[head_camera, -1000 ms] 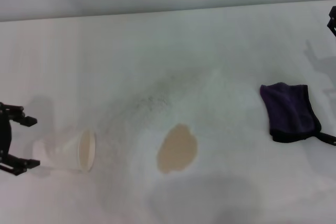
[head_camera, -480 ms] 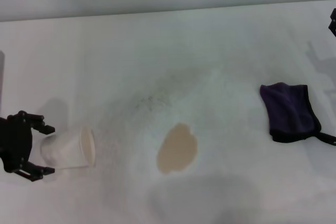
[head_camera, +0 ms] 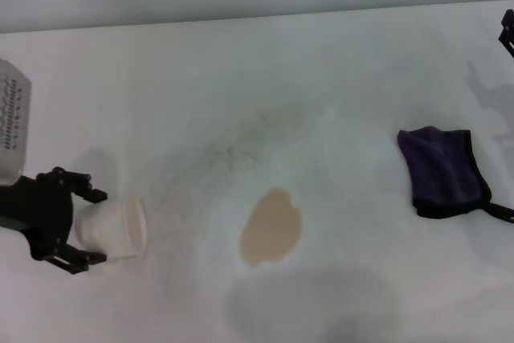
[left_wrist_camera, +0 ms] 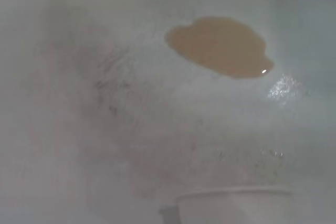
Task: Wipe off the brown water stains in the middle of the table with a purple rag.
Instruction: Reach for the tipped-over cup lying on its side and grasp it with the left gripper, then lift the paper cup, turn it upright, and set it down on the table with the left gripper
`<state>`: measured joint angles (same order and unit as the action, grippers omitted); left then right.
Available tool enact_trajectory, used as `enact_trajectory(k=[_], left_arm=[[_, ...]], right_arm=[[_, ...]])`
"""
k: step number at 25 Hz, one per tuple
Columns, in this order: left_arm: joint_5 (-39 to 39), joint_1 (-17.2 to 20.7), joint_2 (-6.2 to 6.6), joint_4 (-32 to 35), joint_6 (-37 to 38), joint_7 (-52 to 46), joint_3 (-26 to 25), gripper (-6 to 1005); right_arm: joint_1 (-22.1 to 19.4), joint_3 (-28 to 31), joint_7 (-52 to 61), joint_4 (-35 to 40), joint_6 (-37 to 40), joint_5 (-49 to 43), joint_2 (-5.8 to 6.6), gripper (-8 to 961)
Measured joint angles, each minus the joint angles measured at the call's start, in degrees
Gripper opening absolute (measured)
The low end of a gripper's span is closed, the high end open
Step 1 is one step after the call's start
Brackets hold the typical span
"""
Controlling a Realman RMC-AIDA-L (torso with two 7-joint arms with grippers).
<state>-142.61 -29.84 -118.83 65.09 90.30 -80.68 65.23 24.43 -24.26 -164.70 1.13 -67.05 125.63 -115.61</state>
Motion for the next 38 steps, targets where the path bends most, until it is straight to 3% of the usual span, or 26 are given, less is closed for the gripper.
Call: enact_trajectory(k=[14, 26, 31, 38], left_arm=[[0.3, -2.4, 0.11, -6.1, -0.9, -1.7, -0.4, 817], [4.0, -1.9, 0.03, -5.8, -2.4, -1.4, -0.6, 802], [13.0, -1.7, 0.12, -6.1, -5.6, 1.1, -2.0, 780], [30.0, -2.2, 0.12, -12.2, -9.6, 9.3, -4.8, 694]], right_arm=[[-0.4, 0.0, 0.0, 0.0, -0.2, 0.1, -0.04, 843], [-0.1, 0.0, 0.0, 0.1, -0.1, 0.1, 0.04, 842], [-0.3, -0.3, -0.3, 0.3, -0.1, -0.1, 0.04, 842], [0.7, -0.9, -0.6, 0.6, -0.1, -0.4, 0.04, 842]])
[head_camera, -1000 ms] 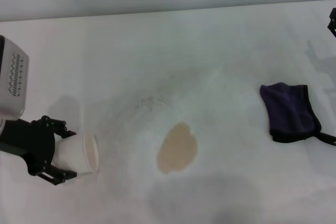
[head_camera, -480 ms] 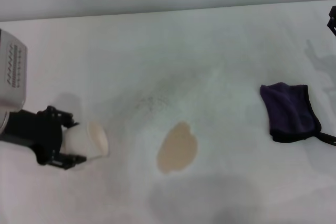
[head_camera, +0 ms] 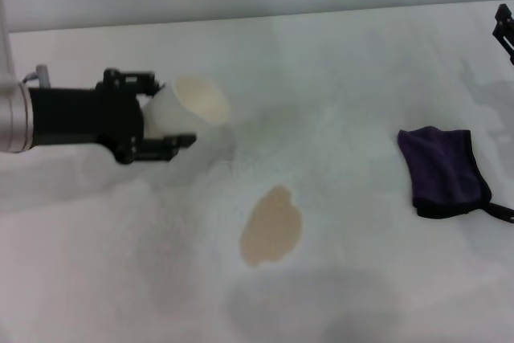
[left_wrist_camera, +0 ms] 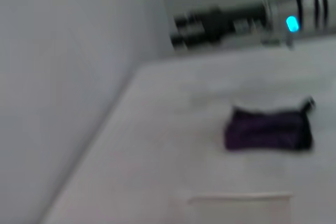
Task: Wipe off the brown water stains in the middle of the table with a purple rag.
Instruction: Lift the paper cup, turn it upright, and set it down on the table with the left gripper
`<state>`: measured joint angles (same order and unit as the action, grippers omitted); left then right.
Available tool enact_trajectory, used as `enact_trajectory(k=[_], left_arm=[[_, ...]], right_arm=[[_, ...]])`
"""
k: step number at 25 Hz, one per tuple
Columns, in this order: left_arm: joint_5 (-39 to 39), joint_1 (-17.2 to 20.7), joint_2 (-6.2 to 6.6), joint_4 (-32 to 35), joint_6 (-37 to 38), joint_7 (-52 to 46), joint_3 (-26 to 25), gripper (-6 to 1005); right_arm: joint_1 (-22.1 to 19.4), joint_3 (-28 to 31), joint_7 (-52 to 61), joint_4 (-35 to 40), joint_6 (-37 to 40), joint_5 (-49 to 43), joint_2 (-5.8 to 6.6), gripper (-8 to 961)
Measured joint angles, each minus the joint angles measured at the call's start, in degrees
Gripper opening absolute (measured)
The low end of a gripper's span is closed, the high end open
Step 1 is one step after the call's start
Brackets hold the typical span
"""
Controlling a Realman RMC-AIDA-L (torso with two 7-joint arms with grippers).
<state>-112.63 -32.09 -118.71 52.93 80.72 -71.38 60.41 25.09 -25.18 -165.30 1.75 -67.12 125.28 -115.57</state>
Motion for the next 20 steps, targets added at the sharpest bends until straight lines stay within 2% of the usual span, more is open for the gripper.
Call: enact_trajectory(k=[1, 2, 5, 10, 20], left_arm=[[1.9, 0.0, 0.01, -1.0, -0.5, 1.0, -0.1, 694], [7.1, 0.3, -0.03, -3.7, -2.3, 4.1, -0.3, 694], [11.1, 0.6, -0.14, -6.4, -3.7, 7.0, -0.4, 695], [24.3, 2.3, -0.13, -15.9, -7.1, 16.0, -0.4, 695], [40.3, 7.6, -0.32, -31.4, -8.9, 32.1, -0.4, 694]], right_arm=[[0.1, -0.2, 0.0, 0.2, 0.0, -0.1, 0.00, 842], [0.3, -0.6, 0.0, 0.4, 0.1, -0.1, 0.00, 842], [0.9, -1.6, -0.1, 0.8, 0.8, -0.1, 0.06, 842], [1.1, -3.7, -0.1, 3.3, 1.2, -0.1, 0.09, 842], [2.6, -6.0, -3.0, 5.6, 6.2, -0.1, 0.04, 842]])
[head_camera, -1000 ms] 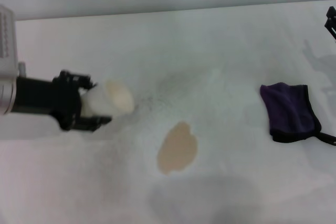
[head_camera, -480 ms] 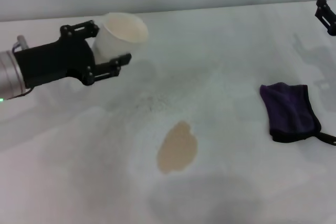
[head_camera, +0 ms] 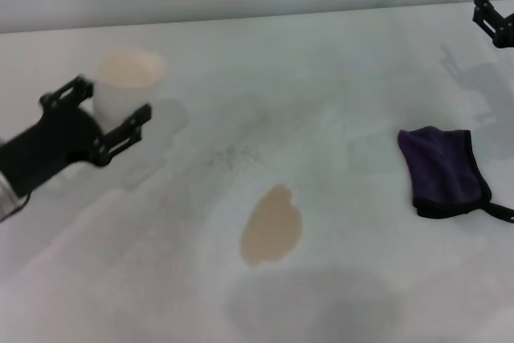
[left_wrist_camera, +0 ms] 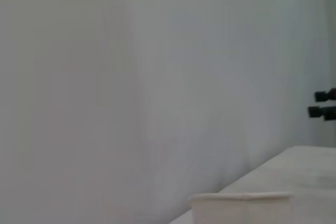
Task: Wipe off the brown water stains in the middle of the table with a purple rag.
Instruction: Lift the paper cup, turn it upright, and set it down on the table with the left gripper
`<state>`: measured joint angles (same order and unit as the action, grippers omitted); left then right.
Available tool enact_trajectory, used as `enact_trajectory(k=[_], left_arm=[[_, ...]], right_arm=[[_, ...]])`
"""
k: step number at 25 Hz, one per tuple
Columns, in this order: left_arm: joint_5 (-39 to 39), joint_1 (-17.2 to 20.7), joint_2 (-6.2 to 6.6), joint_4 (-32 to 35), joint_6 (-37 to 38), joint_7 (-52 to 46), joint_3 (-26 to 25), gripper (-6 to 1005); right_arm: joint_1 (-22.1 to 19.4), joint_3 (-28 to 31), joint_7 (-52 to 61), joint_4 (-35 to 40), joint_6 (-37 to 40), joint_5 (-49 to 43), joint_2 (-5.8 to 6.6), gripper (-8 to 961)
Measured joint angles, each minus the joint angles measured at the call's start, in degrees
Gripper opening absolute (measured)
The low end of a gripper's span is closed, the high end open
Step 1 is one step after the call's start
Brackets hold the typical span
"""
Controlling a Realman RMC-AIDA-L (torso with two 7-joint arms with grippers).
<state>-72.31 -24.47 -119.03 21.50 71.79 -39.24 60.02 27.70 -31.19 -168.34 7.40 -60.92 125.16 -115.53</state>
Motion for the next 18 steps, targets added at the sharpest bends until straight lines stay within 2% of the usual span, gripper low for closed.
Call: enact_trajectory(k=[6, 11, 18], left_arm=[[5.0, 2.9, -0.24, -5.0, 0.5, 6.5, 0.5, 695], [7.7, 3.5, -0.42, -10.7, 0.5, 13.0, 0.4, 695], [8.1, 5.0, -0.51, -12.7, 0.0, 16.4, 0.4, 694]], right_arm=[[-0.2, -0.3, -0.1, 0.2, -0.2, 0.0, -0.03, 842], [-0.7, -0.3, -0.1, 0.2, -0.3, 0.0, -0.07, 842], [-1.3, -0.3, -0.2, 0.0, -0.6, 0.0, -0.22, 842]])
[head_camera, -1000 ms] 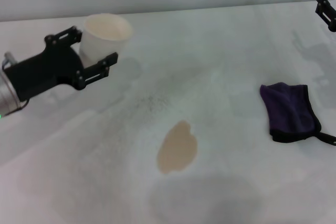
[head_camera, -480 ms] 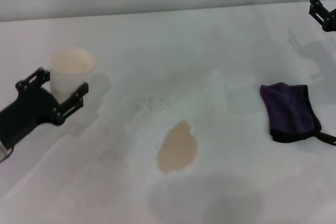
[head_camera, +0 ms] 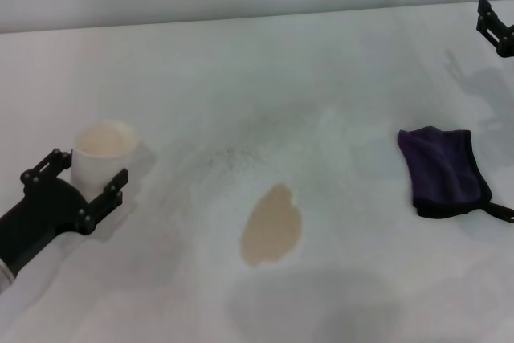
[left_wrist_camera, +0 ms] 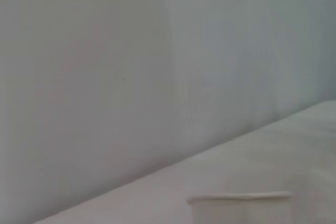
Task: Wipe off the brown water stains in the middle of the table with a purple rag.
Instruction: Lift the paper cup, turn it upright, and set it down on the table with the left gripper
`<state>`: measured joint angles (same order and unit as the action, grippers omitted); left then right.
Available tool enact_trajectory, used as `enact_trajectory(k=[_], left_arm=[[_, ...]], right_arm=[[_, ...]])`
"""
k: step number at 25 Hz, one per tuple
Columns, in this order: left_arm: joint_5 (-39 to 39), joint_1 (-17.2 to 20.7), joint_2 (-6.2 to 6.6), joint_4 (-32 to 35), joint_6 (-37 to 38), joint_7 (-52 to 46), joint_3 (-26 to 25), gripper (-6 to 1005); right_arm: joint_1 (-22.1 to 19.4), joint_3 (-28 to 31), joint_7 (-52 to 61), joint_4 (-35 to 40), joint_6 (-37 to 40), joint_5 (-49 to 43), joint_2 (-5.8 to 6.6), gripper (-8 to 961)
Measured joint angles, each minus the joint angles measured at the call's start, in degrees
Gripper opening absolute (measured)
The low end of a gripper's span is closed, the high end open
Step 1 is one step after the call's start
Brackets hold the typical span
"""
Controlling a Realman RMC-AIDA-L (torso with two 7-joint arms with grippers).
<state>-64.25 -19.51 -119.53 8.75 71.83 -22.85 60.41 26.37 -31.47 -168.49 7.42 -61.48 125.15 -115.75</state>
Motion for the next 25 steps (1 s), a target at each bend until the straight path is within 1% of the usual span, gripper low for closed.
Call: enact_trajectory(k=[14, 19, 25], left_arm=[[0.1, 2.0, -0.09, -2.3, -0.8, 3.9, 0.0, 694], [0.2, 3.5, -0.26, -2.4, -0.6, 7.1, 0.0, 694], [3.1, 4.1, -0.33, -3.7, -0.3, 9.7, 0.0, 695]], right_arm=[[-0.1, 0.6, 0.5, -1.0, 0.4, 0.4, -0.07, 841], [-0.1, 0.9, 0.6, -1.4, 0.7, 0.5, -0.09, 841], [-0.3, 0.9, 0.7, -1.5, 0.8, 0.5, -0.09, 841]])
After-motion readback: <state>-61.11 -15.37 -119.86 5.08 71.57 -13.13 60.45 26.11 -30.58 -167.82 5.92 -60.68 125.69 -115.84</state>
